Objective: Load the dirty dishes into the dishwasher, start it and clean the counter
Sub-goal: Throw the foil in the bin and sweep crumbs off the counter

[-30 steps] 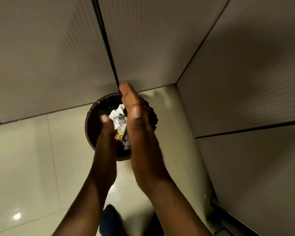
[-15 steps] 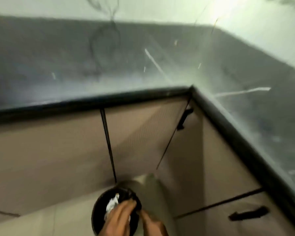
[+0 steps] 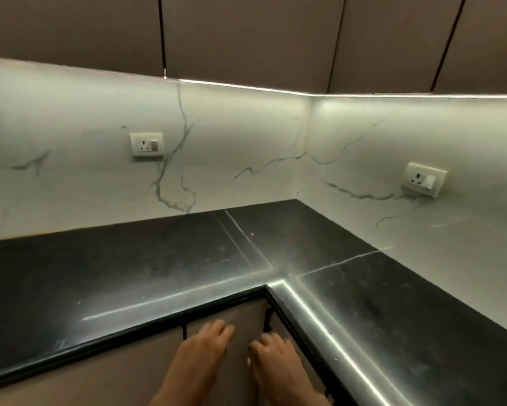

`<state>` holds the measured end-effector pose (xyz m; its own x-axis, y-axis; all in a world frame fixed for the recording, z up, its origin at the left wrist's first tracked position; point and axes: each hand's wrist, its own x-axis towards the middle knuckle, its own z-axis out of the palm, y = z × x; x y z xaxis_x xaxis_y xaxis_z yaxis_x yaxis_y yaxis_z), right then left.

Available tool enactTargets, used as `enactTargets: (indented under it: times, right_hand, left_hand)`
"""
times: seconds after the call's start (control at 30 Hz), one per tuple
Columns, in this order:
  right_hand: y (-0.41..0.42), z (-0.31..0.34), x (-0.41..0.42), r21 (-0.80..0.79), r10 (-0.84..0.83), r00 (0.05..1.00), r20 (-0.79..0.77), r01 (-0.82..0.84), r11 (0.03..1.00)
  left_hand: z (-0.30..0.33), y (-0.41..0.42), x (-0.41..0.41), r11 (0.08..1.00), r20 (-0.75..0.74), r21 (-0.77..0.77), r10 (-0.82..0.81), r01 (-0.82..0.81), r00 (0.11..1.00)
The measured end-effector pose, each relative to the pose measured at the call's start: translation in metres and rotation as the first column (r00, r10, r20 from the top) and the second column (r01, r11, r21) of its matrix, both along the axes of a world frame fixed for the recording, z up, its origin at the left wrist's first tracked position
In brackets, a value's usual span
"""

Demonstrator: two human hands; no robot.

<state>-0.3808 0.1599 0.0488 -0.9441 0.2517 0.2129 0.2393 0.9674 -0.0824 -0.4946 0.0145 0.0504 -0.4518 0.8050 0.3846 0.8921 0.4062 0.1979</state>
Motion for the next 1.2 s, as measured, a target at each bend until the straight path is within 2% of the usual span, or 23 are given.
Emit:
enactTargets:
  times: [0.07, 0.17, 0.27, 0.5, 0.73, 0.97, 1.1, 1.2]
  right_hand:
    - [0.01, 0.028, 0.004, 0.0, 0.015, 0.988, -0.152, -0.015, 1.0]
    - [0.023, 0.062, 0.005, -0.127, -0.04, 0.983, -0.181, 0.018, 0.992]
    - [0.036, 0.076, -0.002, -0.181, -0.133, 0.954, -0.27, 0.085, 0.98]
    - [0.065, 0.08, -0.04, -0.36, -0.323, 0.883, -0.34, 0.196, 0.912]
    - [0.13, 0.06, -0.129, -0.501, -0.423, 0.856, -0.299, 0.236, 0.833]
    - [0.268, 0.009, -0.304, -0.561, -0.479, 0.857, -0.191, 0.305, 0.77]
    - [0.321, -0.026, -0.381, -0.545, -0.448, 0.888, -0.098, 0.329, 0.771]
    - [0.338, -0.047, -0.414, -0.496, -0.38, 0.924, -0.049, 0.308, 0.812]
  left_hand:
    - [0.038, 0.003, -0.003, 0.997, -0.089, 0.079, 0.015, -0.008, 0.996]
    - [0.073, 0.007, -0.01, 0.994, -0.052, 0.102, 0.041, -0.036, 0.998]
    - [0.087, 0.014, -0.017, 0.988, -0.05, 0.145, 0.067, -0.059, 0.997]
    - [0.08, 0.043, -0.055, 0.967, 0.149, 0.219, 0.101, -0.132, 0.984]
    - [0.042, 0.08, -0.115, 0.944, 0.339, 0.227, 0.155, -0.24, 0.928]
    - [-0.004, 0.154, -0.201, 0.906, 0.522, 0.272, 0.144, -0.324, 0.841]
    - [-0.021, 0.18, -0.231, 0.893, 0.593, 0.245, 0.17, -0.377, 0.787]
    - [-0.029, 0.187, -0.241, 0.899, 0.63, 0.186, 0.201, -0.396, 0.75]
